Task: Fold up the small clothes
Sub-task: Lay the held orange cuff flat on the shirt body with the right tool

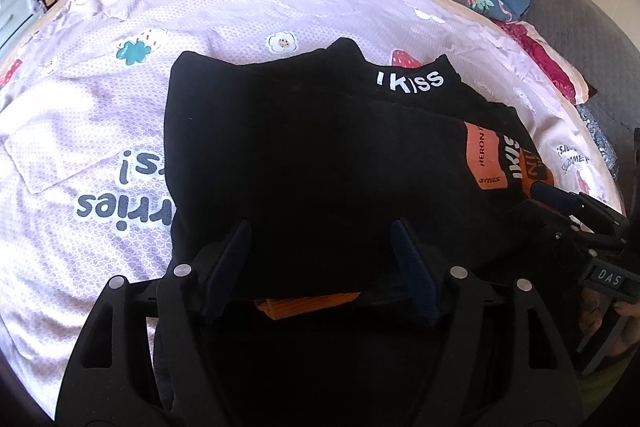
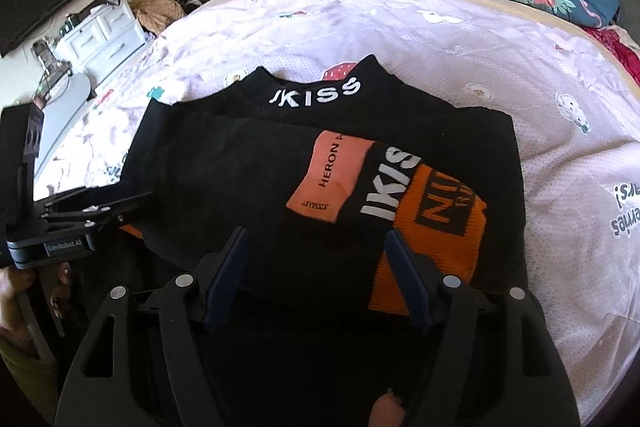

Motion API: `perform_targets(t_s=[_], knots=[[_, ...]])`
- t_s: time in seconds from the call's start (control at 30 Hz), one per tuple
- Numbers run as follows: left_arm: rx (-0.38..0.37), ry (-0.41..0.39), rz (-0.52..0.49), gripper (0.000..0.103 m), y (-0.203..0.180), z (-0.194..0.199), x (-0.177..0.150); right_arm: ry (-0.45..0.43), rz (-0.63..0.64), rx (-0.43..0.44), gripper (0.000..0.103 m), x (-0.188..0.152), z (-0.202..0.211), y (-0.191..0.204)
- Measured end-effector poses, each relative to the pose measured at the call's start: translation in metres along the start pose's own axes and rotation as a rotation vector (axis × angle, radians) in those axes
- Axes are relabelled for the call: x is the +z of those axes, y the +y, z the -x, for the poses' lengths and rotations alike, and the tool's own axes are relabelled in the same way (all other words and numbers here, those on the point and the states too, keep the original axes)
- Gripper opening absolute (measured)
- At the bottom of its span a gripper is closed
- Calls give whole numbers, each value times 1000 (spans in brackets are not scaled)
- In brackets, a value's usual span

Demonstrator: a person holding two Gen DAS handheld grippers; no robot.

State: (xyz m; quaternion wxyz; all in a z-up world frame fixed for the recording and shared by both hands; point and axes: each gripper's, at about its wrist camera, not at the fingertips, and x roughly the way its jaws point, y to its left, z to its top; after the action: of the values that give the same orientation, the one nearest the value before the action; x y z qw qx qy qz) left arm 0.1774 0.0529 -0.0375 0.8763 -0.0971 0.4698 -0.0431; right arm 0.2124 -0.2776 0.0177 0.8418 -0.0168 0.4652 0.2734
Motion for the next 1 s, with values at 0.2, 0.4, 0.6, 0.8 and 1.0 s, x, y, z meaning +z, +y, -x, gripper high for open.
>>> perform_targets(t_s=[0.2,0.4,0.6,0.8,1.0], knots=[[-5,-39,8,69,1,13,2,-46,-18,-12,75,3,12,-4],[3,-62,6,76,2,22,1,-85,-16,-38,88,4,20,-3],[29,-81,13,94,4,26,1,-107,-15,-45,99,7,22,-3],[50,-88,17,94,8,29,2,-117,5,-66,99,7,22,1],[52,-97,14,94,8,34,2,-148,3,-73,99,8,28,2]])
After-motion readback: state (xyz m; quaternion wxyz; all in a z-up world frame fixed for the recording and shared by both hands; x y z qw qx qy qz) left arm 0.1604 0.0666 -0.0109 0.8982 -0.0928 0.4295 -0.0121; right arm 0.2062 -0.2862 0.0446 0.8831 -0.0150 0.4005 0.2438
